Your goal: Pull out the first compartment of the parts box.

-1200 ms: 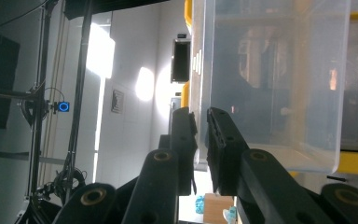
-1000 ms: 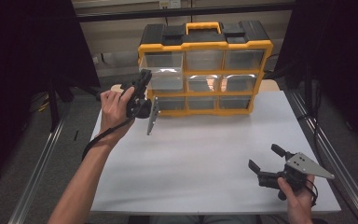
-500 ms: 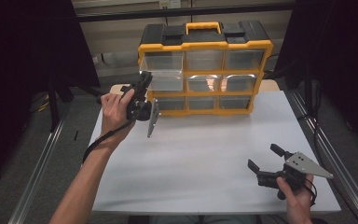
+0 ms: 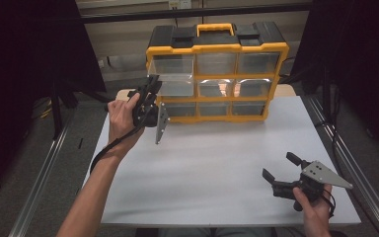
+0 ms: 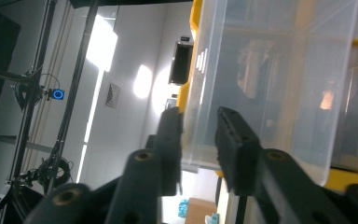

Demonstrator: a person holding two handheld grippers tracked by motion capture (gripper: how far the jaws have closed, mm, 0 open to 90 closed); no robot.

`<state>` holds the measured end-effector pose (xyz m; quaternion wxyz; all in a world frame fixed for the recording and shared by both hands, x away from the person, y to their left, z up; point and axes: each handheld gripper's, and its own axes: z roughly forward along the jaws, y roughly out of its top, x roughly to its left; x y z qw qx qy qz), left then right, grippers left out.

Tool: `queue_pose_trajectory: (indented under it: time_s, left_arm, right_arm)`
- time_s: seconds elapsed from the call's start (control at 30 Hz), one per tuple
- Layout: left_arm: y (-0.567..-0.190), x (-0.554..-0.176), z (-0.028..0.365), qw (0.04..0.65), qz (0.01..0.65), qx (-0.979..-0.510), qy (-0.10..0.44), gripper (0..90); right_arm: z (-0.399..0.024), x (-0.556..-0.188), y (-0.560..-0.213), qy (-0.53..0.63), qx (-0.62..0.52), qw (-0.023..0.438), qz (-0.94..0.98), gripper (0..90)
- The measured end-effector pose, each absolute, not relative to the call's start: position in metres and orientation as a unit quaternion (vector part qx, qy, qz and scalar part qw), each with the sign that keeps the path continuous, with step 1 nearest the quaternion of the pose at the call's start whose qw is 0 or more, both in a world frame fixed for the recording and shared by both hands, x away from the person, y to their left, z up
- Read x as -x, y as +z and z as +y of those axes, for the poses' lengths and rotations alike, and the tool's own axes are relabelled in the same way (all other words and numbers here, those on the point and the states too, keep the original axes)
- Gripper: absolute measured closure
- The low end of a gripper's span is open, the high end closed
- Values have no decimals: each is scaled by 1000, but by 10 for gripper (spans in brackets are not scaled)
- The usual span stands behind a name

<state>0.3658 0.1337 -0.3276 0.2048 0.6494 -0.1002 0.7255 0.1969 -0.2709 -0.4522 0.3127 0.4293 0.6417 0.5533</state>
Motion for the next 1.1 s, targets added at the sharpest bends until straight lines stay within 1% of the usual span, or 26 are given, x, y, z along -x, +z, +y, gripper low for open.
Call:
queue_pose_trajectory:
  time_s: [0.03,0.13,0.17,0.2,0.33,0.4,0.47,0.53,0.6,0.7,0.87,0.93,1.03,1.1]
  left_arm:
    - [-328,-365,134,204,-97,-651,725,649]
    - [-330,-367,135,222,-84,-654,718,476]
    - [-329,-368,135,224,-84,-654,718,471]
    - [-329,-369,136,231,-80,-655,715,437]
    - [-329,-374,141,260,-54,-667,696,235]
    - [-329,-378,142,266,-46,-684,678,174]
    - [-330,-381,143,268,-34,-685,676,114]
    - [-331,-380,144,276,-13,-696,663,106]
    - [-329,-381,144,288,-14,-691,663,85]
    - [-327,-381,145,310,17,-698,646,73]
    - [-323,-380,145,376,62,-694,611,53]
    - [-322,-379,146,391,72,-694,601,50]
    - [-321,-379,147,421,104,-694,575,41]
    - [-320,-380,150,431,117,-696,563,40]
  right_arm:
    - [-271,-197,-452,553,-430,310,643,6]
    - [-272,-198,-453,554,-431,309,642,6]
    - [-272,-199,-454,553,-433,308,641,6]
    - [-272,-200,-454,555,-436,306,639,6]
    - [-272,-203,-455,553,-432,305,643,6]
    - [-271,-203,-455,553,-434,305,643,6]
    - [-271,-202,-455,553,-433,304,644,6]
    - [-271,-202,-455,553,-432,305,644,6]
    - [-271,-201,-455,553,-433,305,644,6]
    - [-271,-201,-455,553,-433,306,642,6]
    - [-271,-199,-454,550,-434,308,643,6]
    - [-271,-199,-454,550,-436,308,642,6]
    - [-272,-199,-454,550,-436,311,641,6]
    - [-272,-198,-454,549,-437,312,640,6]
